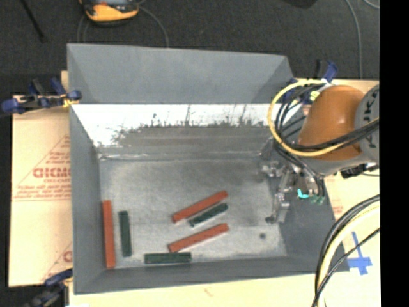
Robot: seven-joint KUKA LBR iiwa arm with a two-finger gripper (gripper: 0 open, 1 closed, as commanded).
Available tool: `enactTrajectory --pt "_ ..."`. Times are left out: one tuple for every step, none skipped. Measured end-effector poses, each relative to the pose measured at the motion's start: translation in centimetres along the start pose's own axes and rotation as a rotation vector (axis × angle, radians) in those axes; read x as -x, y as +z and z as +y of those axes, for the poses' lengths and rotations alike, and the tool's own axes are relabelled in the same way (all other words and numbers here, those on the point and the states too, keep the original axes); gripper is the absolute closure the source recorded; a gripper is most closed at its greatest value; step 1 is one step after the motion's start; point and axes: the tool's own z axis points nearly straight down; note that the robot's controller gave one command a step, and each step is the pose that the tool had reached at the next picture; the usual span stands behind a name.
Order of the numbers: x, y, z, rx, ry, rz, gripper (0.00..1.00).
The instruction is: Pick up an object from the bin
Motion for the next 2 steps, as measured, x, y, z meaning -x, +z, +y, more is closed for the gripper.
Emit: enactTrajectory --pt "0.2 -0.4 0.0 -0.001 -0.003 -0.007 0.0" --pt "1.0 3.9 5.3 -0.002 -0.091 -0.01 0.0"
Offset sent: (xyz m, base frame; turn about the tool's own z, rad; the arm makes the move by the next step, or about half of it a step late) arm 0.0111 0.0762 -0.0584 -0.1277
